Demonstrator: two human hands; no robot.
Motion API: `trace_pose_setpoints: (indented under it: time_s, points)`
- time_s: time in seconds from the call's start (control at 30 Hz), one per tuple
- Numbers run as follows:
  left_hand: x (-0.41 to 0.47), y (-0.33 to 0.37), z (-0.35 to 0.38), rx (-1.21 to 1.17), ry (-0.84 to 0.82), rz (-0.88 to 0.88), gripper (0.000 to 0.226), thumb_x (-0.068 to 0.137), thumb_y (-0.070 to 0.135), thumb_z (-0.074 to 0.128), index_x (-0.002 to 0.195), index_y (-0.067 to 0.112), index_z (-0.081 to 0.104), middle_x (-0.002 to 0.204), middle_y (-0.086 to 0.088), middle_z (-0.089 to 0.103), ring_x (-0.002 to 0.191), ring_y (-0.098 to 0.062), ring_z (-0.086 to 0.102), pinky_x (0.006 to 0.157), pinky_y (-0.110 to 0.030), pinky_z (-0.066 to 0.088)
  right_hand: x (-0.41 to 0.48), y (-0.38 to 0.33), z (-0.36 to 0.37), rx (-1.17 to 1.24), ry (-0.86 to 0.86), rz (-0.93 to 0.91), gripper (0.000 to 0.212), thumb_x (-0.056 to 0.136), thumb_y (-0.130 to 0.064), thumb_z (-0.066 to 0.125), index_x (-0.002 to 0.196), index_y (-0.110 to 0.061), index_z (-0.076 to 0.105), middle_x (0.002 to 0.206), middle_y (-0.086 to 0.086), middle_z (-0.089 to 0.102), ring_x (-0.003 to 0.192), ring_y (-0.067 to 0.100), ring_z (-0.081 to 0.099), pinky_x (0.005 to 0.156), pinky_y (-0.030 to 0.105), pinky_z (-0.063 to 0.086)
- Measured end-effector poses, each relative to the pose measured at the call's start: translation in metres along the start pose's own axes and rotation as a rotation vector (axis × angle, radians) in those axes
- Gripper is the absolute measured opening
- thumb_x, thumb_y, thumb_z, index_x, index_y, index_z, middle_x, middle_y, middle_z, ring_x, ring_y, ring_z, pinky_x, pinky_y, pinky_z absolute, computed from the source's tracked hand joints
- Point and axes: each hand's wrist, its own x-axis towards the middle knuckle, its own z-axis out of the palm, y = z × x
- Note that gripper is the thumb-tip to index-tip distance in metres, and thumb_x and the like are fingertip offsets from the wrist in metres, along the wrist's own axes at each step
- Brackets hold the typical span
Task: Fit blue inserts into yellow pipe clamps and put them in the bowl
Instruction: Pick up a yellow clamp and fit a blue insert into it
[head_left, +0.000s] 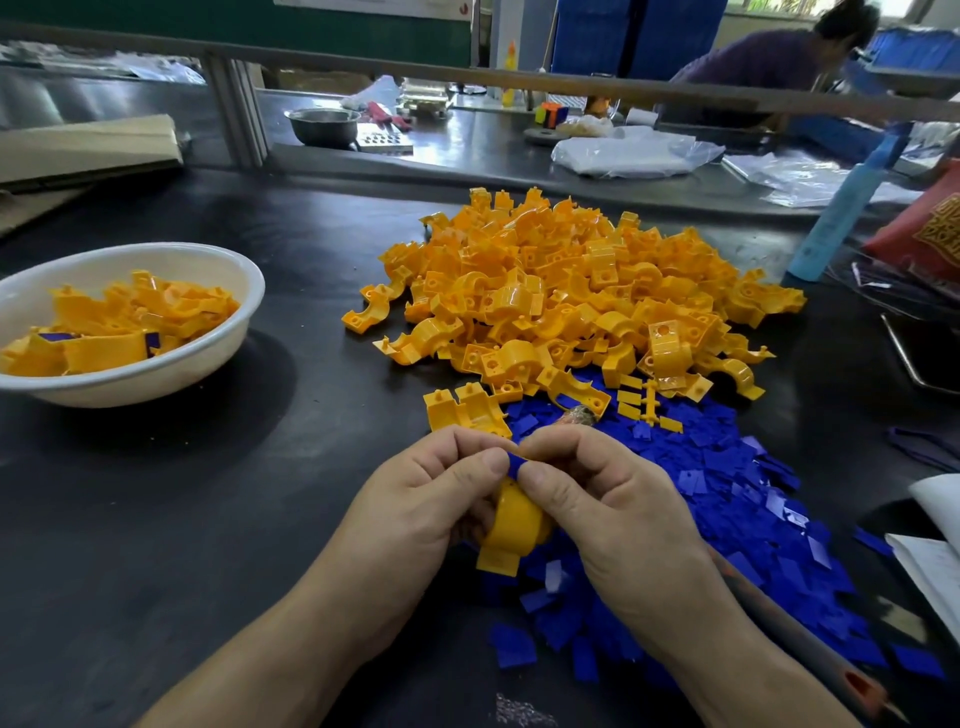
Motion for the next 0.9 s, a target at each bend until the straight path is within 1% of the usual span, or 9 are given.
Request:
trace_pose_setpoints:
  time_s: [0.07,0.17,0.23,0.4,0.53,0.6,0.77,0.83,0.9]
  points:
    - [0.0004,-0.0004,0.0001,-0.013,-0.007,0.004,0.025,0.083,0.039,0.067,0.100,0.022,0.072,0.093,-0.028,0.065,0.093,-0.052,0.060,0.086,-0.063,0.050,-0.0004,-0.0005,-0.0012,0.003,0.006,-0.001,0.016,0.081,-0.037,0.058,0.094,-0.040,0.068,0.096,-0.010,0.068,0.091,0.009,0.066,0.068,0.018,0.054]
    - [0.0007,-0.0020,0.0000,0.008,-0.022,0.024,0.017,0.083,0.034,0.068,0.098,0.026,0.072,0.076,-0.005,0.065,0.073,-0.022,0.061,0.071,-0.039,0.054,-0.0011,-0.0008,-0.0017,-0.006,0.023,-0.002,0.018,0.082,-0.038,0.056,0.094,-0.040,0.068,0.096,-0.012,0.068,0.091,0.008,0.066,0.069,0.018,0.054]
    - [0.0006,-0.0015,0.0005,0.033,-0.021,0.026,0.015,0.083,0.034,0.070,0.097,0.028,0.073,0.073,0.000,0.065,0.068,-0.014,0.060,0.067,-0.029,0.052,-0.0016,-0.0010,-0.0011,-0.027,0.028,-0.006,0.019,0.082,-0.038,0.055,0.094,-0.041,0.068,0.095,-0.012,0.068,0.090,0.007,0.066,0.069,0.020,0.056]
    - [-0.0006,-0.0017,0.0016,0.085,-0.001,0.058,0.012,0.082,0.037,0.072,0.093,0.032,0.072,0.073,0.001,0.066,0.066,-0.012,0.062,0.065,-0.025,0.053,-0.0015,0.0015,-0.0015,-0.056,0.042,0.006,0.022,0.092,-0.023,0.055,0.093,-0.040,0.070,0.095,-0.009,0.068,0.089,0.010,0.065,0.076,0.028,0.058]
    - [-0.0026,-0.0035,0.0029,0.296,0.058,0.171,0.020,0.076,0.051,0.057,0.092,0.041,0.064,0.083,0.005,0.067,0.074,-0.012,0.064,0.066,-0.033,0.058,-0.0007,0.0034,-0.0021,-0.012,0.073,0.058,0.020,0.086,-0.035,0.055,0.097,-0.041,0.070,0.098,-0.015,0.069,0.092,0.003,0.065,0.070,0.017,0.055]
    - [-0.0040,-0.0029,0.0032,0.339,0.051,0.201,0.022,0.077,0.052,0.054,0.092,0.040,0.063,0.085,0.005,0.067,0.077,-0.014,0.065,0.068,-0.038,0.059,-0.0008,0.0047,-0.0026,-0.017,0.075,0.084,0.022,0.085,-0.038,0.054,0.099,-0.039,0.071,0.099,-0.017,0.069,0.093,0.000,0.065,0.070,0.014,0.053]
    - [-0.0046,-0.0022,0.0018,0.397,-0.003,0.201,0.007,0.092,0.035,0.056,0.095,0.036,0.063,0.090,0.004,0.067,0.083,-0.016,0.065,0.073,-0.042,0.059,-0.0013,0.0033,-0.0003,-0.114,0.047,0.061,0.030,0.082,-0.045,0.049,0.105,-0.040,0.067,0.101,-0.033,0.064,0.098,-0.010,0.060,0.072,0.008,0.050]
    - [-0.0049,-0.0025,0.0010,0.433,-0.005,0.196,0.011,0.095,0.028,0.056,0.096,0.036,0.062,0.091,0.005,0.067,0.083,-0.014,0.066,0.072,-0.040,0.059,-0.0015,0.0042,-0.0006,-0.109,0.037,0.074,0.021,0.089,-0.037,0.052,0.104,-0.041,0.067,0.100,-0.031,0.065,0.097,-0.007,0.061,0.072,0.010,0.051]
    - [-0.0057,-0.0027,0.0011,0.483,-0.006,0.204,0.013,0.096,0.026,0.055,0.097,0.038,0.061,0.093,0.008,0.067,0.084,-0.013,0.065,0.072,-0.037,0.059,-0.0018,0.0055,-0.0012,-0.107,0.032,0.093,0.022,0.094,-0.028,0.053,0.105,-0.039,0.068,0.099,-0.026,0.067,0.095,-0.002,0.064,0.073,0.016,0.054]
